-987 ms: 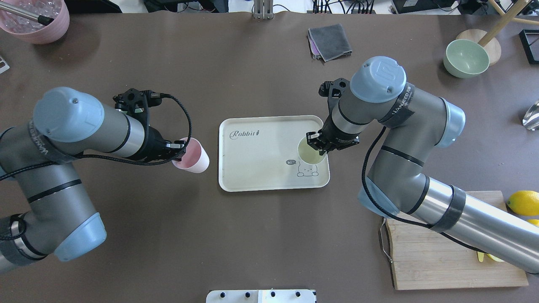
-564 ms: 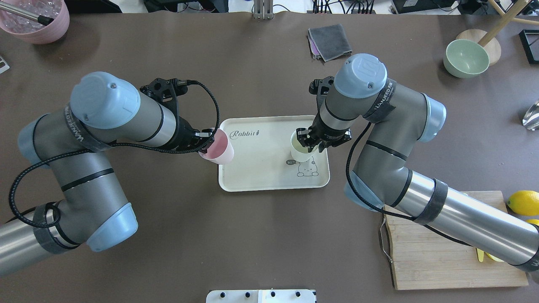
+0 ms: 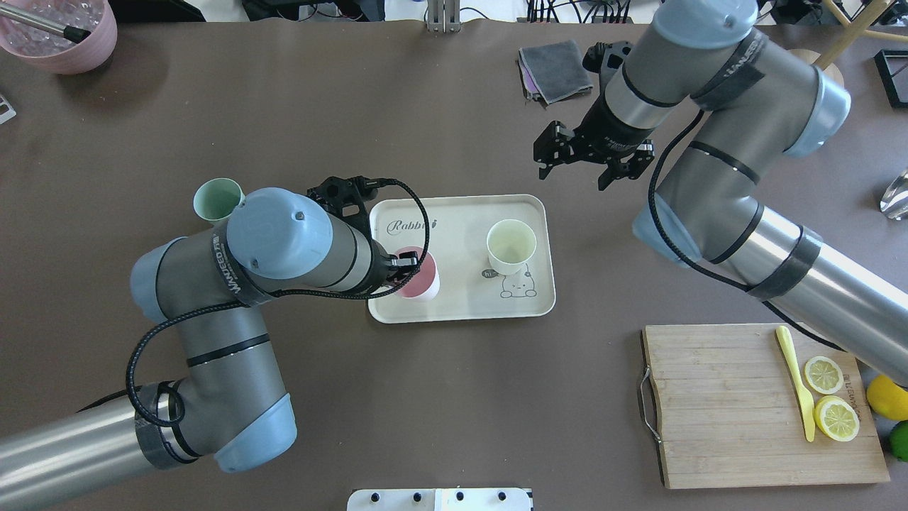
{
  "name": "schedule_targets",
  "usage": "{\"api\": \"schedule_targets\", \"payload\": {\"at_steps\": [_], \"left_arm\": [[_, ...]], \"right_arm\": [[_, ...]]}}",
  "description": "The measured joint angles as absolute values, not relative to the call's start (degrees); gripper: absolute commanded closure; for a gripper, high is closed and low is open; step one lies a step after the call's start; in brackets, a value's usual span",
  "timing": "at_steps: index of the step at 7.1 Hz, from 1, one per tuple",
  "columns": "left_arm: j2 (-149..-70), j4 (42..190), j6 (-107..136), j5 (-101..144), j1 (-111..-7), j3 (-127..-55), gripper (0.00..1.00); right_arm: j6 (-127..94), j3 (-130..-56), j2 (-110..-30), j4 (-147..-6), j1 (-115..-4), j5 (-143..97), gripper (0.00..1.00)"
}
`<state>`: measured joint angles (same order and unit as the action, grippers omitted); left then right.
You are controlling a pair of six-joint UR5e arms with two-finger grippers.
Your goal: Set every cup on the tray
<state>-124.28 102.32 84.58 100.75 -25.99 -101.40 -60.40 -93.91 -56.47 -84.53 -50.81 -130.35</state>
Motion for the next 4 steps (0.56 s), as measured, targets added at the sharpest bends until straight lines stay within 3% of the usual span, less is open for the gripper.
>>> {"api": "schedule_targets", "payload": {"at_steps": [1, 2, 3, 4], "left_arm": [[-124.7, 102.4, 85.0, 98.6, -24.7, -100.2, 1.0], [-124.9, 102.5, 85.0, 97.7, -24.2, -99.2, 0.81], [-124.9, 102.6, 84.8, 97.2, -24.1, -98.5, 0.17], [-124.9, 102.7, 84.4, 97.0, -24.3, -98.2, 0.14]], "right_arm": [[-56.5, -93.4, -57.8, -84.6, -54.1, -131.2, 0.0], [-51.5, -92.4, -59.6, -84.7, -57.1, -131.5, 0.0], [-46.3, -91.1, -61.4, -84.7, -59.6, -131.7, 0.0], [-42.4, -89.3, -62.7, -84.5, -61.5, -131.8, 0.0]]}}
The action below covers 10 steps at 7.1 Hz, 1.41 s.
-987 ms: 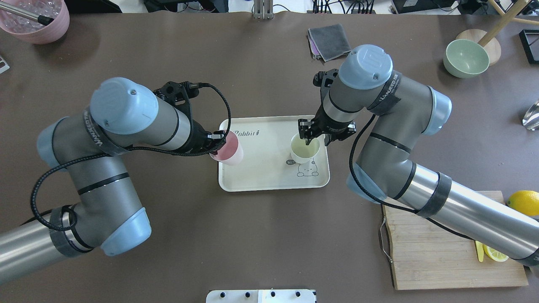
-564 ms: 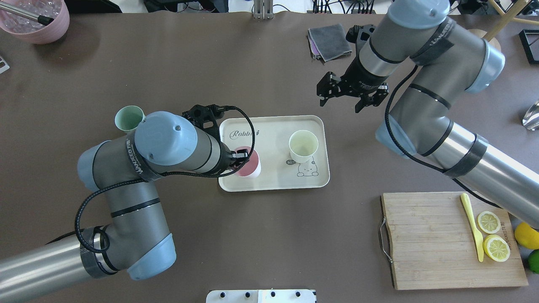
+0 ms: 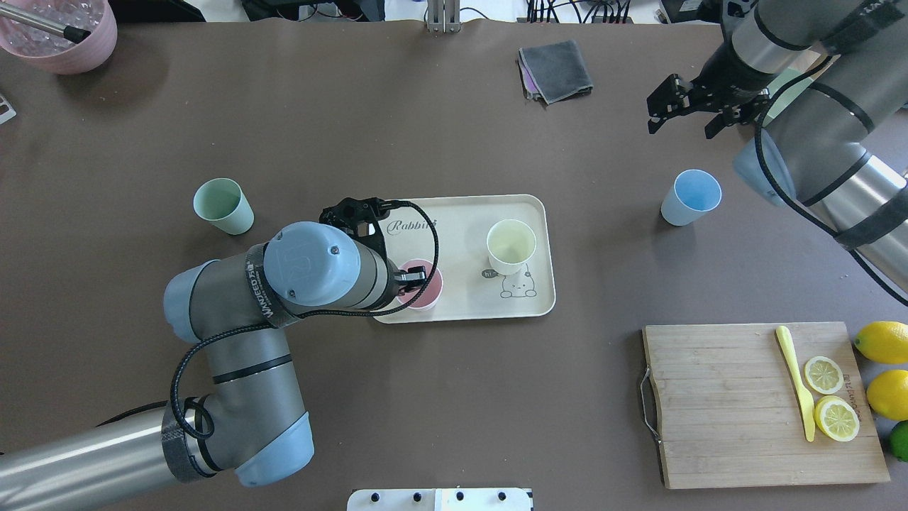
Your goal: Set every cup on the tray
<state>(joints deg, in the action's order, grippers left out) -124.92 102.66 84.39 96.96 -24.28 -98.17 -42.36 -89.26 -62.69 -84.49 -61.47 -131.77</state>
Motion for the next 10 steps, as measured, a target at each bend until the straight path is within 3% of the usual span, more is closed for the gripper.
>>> {"api": "schedule_targets", "payload": {"at_steps": [5, 6, 7, 8, 10], "left_arm": [[-125.0, 102.3, 81.1, 97.7, -27.3, -99.3, 0.13], [-124.8, 102.3, 80.2, 98.6, -28.3, -99.8, 0.13], [-124.5, 102.0, 79.0, 100.5, -30.0, -100.5, 0.13], [-124.3, 101.4, 76.9, 102.5, -32.1, -101.2, 0.13], [-124.2, 100.8, 72.5, 107.9, -37.8, -101.6, 0.15]], "right_arm": [[-37.1, -87.4, -73.2, -76.7, -60.2, -131.5, 0.0], [-38.6, -87.5, -73.8, -75.7, -58.8, -131.4, 0.12], [-40.4, -87.6, -73.8, -75.1, -57.2, -130.9, 0.92], [-41.8, -87.7, -73.5, -74.8, -55.8, -130.3, 1.0], [-42.5, -87.6, -71.3, -74.9, -55.2, -130.0, 1.0]]}}
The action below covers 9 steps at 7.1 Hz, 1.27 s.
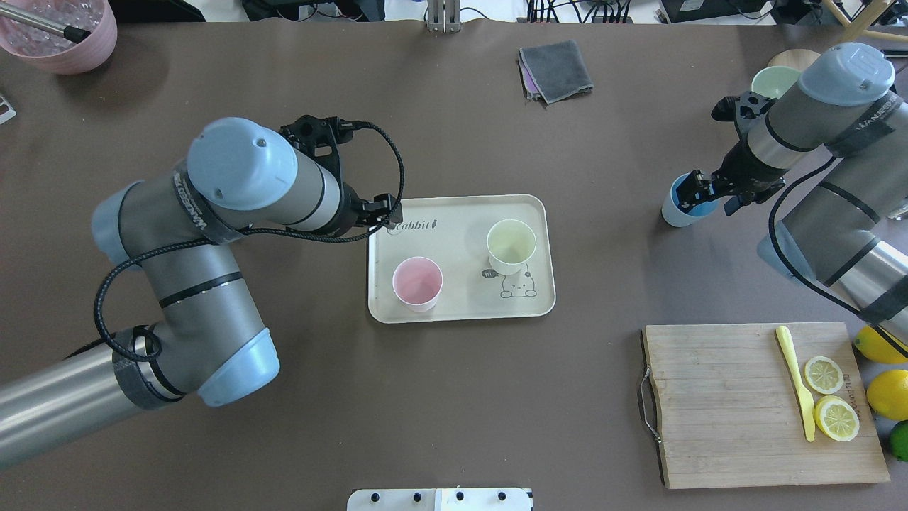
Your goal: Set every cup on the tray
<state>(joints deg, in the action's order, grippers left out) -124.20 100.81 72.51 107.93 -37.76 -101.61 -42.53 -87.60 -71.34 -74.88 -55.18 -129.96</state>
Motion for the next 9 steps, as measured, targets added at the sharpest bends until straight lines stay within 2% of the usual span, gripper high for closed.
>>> {"api": "schedule_targets", "payload": {"at_steps": [2, 3, 5, 7, 9], "left_arm": [[-123.8, 100.7, 67.4, 113.3, -43.3, -101.3, 0.27], [-122.9, 100.7, 64.9, 115.2, -45.5, -101.2, 0.29], [-120.3, 100.8, 59.5, 118.4, -49.7, -101.1, 0.17], [-113.9, 101.0, 46.0, 119.6, -54.3, -100.6, 0.06], [-108.1, 103.4, 39.0, 119.8, -56.5, -99.8, 0.04]], "right_arm": [[-43.1, -87.6, -68.3, -75.5, -55.8, -130.1, 1.0], [-44.0, -87.7, -67.1, -75.8, -55.9, -130.1, 1.0], [-46.0, -89.9, -64.5, -79.6, -55.8, -130.1, 1.0], [-49.6, -91.5, -58.5, -86.5, -54.8, -129.7, 1.0], [-54.3, -90.9, -53.6, -88.1, -52.2, -127.8, 1.0]]}}
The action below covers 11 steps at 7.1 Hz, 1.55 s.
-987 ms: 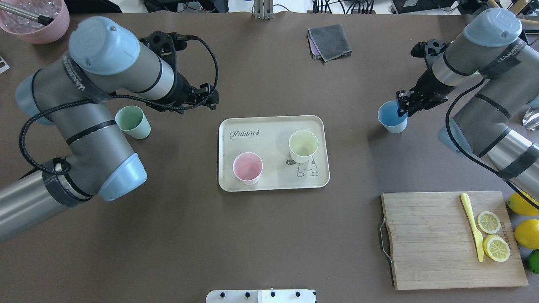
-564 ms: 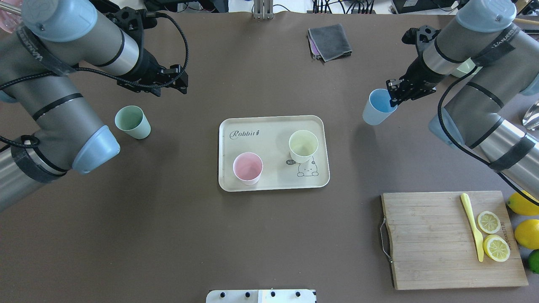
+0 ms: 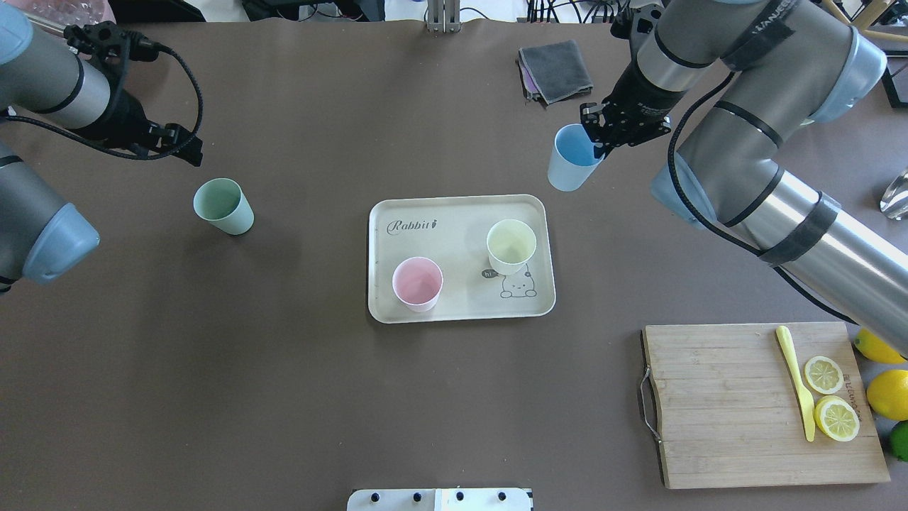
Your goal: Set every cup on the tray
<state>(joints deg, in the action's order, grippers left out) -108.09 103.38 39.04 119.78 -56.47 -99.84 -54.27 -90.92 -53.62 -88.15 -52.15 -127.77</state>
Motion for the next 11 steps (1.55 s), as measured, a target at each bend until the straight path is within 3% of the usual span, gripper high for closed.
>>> {"api": "schedule_targets", "payload": {"at_steps": [4, 5, 6, 7, 10, 11], "left_arm": [[-106.3, 112.8, 45.2, 117.9, -53.8, -94.3, 0.04], [-106.5, 113.5, 47.1, 116.7, -51.9, -94.0, 0.35], [-106.4, 114.7, 48.6, 115.6, -50.0, -93.9, 0.9], [-105.9, 115.8, 49.4, 114.0, -48.2, -93.5, 1.0], [-106.7, 118.2, 50.2, 111.9, -46.5, -92.3, 1.0], [-109.0, 116.1, 50.5, 113.4, -47.7, -92.6, 1.0]], "right_arm": [[-59.8, -88.8, -49.1, -87.9, -46.6, -122.7, 1.0], [-60.1, -88.5, -49.0, -87.8, -45.7, -121.9, 1.0], [-60.1, -88.0, -48.9, -87.6, -44.8, -121.0, 1.0], [-60.1, -87.6, -48.9, -87.6, -44.3, -120.2, 1.0], [-60.1, -85.9, -48.6, -86.6, -43.7, -119.4, 1.0], [-60.1, -84.6, -48.5, -84.7, -43.4, -119.2, 0.41]]}}
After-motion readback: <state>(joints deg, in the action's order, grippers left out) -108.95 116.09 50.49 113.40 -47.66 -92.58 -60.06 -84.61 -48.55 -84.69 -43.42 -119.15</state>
